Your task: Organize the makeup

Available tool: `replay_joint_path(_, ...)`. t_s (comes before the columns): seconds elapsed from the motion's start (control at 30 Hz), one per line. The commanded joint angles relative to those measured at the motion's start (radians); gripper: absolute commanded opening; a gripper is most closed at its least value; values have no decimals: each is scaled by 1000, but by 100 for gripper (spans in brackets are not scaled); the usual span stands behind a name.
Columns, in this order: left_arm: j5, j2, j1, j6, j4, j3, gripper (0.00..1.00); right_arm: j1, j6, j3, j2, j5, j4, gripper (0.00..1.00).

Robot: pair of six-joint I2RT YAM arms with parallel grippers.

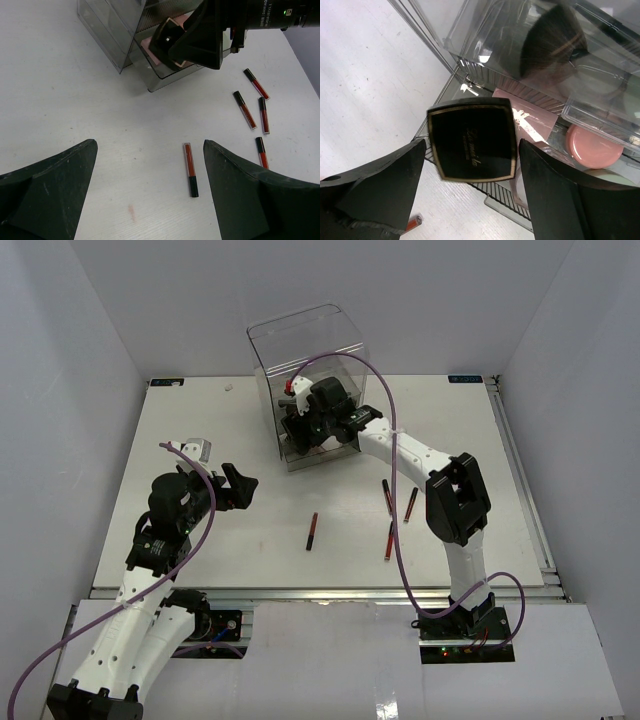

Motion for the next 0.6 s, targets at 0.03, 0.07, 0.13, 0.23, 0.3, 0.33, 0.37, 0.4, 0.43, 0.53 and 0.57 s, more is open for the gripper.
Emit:
replay_joint_path(0.03,2,-13,0,-5,16,-4,98,-1,6,-15,-11,-9,57,90)
replay_joint_path(0.07,1,-13,0,-5,17,-4,98,-1,3,-22,-18,-11,57,90)
replay_joint_path(0.13,2,-14,0,-5,16,-4,98,0,-2,-37,-37,-20,57,90)
replay_joint_path(0.23,4,-13,0,-5,17,-4,98,0,-20,-67,-86,-45,57,90)
replay_joint_path(0.3,6,-14,0,-3,16,-4,98,0,-65,-100,-139,-72,54,90)
replay_joint_path(0.33,6,-14,0,-3,16,-4,98,0,-121,-116,-172,-101,50,90)
replay_joint_path(0.37,7,-14,0,-3,17,-4,98,0,-177,-131,-204,-130,46,90)
replay_joint_path(0.4,8,-14,0,-3,17,-4,98,-2,-241,-154,-236,-169,36,90)
replay_joint_path(0.43,9,-14,0,-3,16,-4,98,-6,-317,-187,-266,-226,19,90)
replay_joint_path(0.53,12,-16,0,-2,17,-5,98,-13,-571,-266,-367,-404,-53,92)
replay_joint_path(0.57,13,-17,0,-2,17,-5,98,-12,-643,-305,-395,-436,-61,93)
